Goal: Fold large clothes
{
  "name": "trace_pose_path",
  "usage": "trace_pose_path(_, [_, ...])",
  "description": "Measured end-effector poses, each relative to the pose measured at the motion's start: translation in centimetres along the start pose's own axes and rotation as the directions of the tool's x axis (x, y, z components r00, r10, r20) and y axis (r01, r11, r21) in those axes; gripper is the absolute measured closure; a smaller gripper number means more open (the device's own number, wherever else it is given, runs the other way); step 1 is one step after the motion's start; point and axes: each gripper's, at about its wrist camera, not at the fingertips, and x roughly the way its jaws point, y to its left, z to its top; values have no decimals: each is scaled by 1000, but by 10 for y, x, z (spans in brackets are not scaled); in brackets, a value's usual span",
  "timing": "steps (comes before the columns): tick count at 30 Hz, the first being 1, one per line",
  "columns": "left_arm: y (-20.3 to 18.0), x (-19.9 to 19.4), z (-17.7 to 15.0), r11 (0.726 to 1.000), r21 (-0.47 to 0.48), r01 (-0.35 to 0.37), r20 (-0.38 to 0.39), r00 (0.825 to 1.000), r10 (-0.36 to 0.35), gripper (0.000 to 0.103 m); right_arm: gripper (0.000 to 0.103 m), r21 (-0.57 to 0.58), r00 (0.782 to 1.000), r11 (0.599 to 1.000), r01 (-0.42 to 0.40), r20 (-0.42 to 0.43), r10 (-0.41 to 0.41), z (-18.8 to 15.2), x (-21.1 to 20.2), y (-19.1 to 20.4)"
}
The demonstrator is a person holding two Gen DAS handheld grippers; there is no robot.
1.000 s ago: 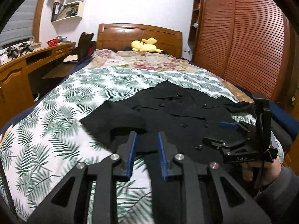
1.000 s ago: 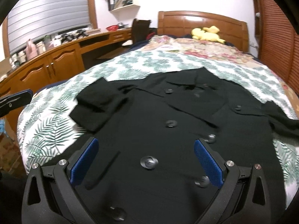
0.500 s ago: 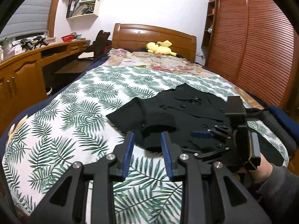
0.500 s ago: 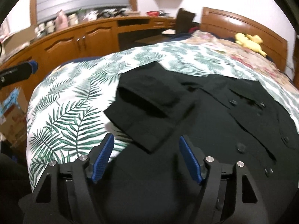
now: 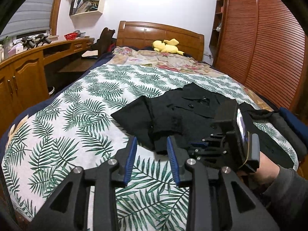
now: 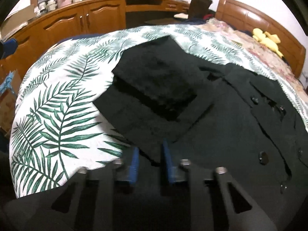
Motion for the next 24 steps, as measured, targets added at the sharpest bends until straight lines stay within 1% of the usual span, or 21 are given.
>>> trace_pose_path(3, [-7,3,0,1000,17,5,-2,1000,-5,72,95,39,997,999,-4,83,1,0,-22,-8])
trace_pose_path(5, [-14,6,2,1000,28,11,0,1000,-11,71,95,71,991,997,-5,133,-5,1,-37,-15])
trace_pose_path(8, [-21,7,4,999,37,21,0,1000,-21,71,95,127,978,991,-34,208,6,2,-62,-29])
trace_pose_path(10, [-28,10,5,999,48,23,-2,1000,-23,70,95,148,970,987,-66,240,29,5,-71,-34])
trace_pose_path(13, [-32,12,5,998,60,24,-7,1000,-24,70,96,174,955,980,-95,295,40,4,-83,-39])
trace_pose_path(16, [-34,15,5,997,69,23,-14,1000,-22,70,96,177,954,978,-106,295,50,7,-84,-39])
trace_pose_path(18, [-33,16,5,997,71,21,-16,1000,-20,70,97,175,950,980,-96,309,38,6,-84,-37])
trace_pose_path(21, [-32,17,4,997,68,21,-23,1000,-20,70,100,173,949,981,-87,315,28,6,-86,-37])
trace_pose_path(24, [-32,17,5,997,66,25,-19,1000,-24,70,101,190,941,979,-80,339,12,5,-93,-42])
